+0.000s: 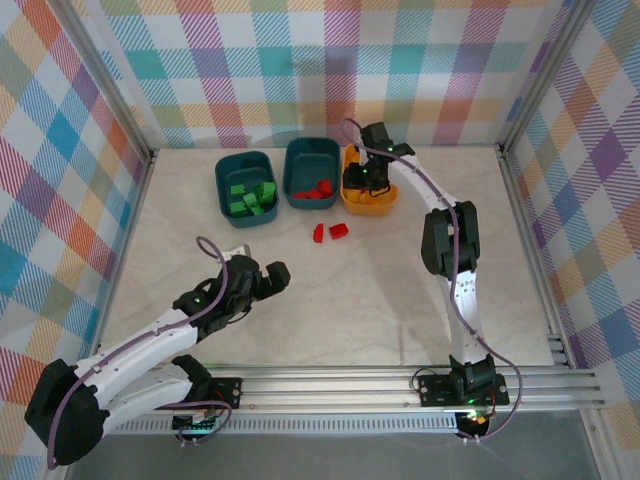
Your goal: Sort the legos into containers by color
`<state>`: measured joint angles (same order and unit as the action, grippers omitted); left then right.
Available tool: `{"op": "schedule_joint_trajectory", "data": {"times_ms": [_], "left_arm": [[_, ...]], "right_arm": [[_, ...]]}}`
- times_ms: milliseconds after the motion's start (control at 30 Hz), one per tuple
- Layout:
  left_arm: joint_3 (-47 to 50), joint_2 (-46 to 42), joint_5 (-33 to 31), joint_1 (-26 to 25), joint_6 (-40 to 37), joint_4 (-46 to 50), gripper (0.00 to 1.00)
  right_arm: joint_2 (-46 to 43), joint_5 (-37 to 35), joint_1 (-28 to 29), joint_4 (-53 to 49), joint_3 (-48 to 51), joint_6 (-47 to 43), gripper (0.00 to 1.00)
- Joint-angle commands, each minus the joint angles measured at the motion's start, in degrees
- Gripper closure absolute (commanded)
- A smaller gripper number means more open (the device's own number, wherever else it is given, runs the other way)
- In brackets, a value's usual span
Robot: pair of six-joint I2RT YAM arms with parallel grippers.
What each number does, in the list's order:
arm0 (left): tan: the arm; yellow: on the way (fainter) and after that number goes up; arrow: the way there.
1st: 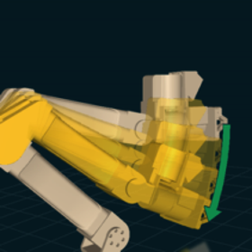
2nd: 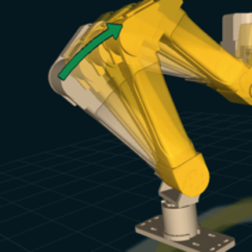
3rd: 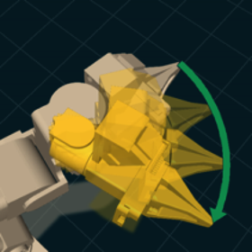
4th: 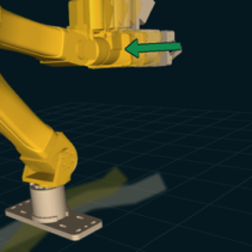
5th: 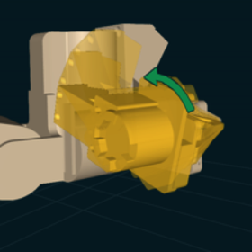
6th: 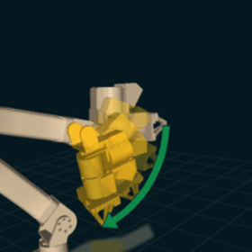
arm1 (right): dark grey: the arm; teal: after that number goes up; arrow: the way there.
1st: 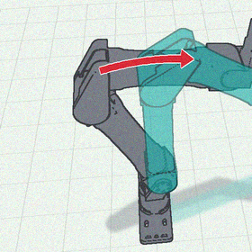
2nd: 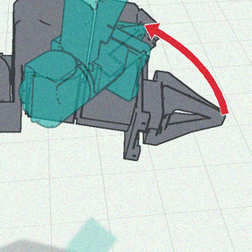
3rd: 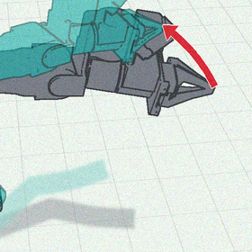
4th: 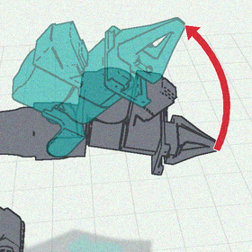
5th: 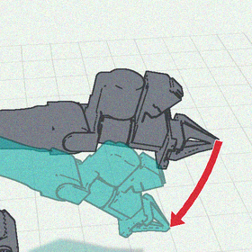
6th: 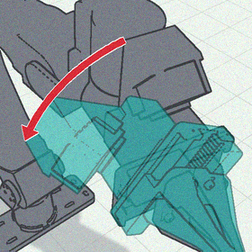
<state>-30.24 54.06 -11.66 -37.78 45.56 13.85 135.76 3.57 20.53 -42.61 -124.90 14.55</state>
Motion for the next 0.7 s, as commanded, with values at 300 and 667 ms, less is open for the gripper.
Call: {"op": "schedule_joint_trajectory", "data": {"times_ms": [300,667], "left_arm": [[-1.49,-0.04,-0.69,1.92,-1.79,4.67,0.00],[-14.22,18.24,0.89,2.78,-11.11,2.98,0.04]], "right_arm": [[1.54,-6.87,-2.96,-7.61,-4.39,-2.61,0.51],[-15.66,-10.95,2.35,2.23,12.21,-2.30,0.50]]}}
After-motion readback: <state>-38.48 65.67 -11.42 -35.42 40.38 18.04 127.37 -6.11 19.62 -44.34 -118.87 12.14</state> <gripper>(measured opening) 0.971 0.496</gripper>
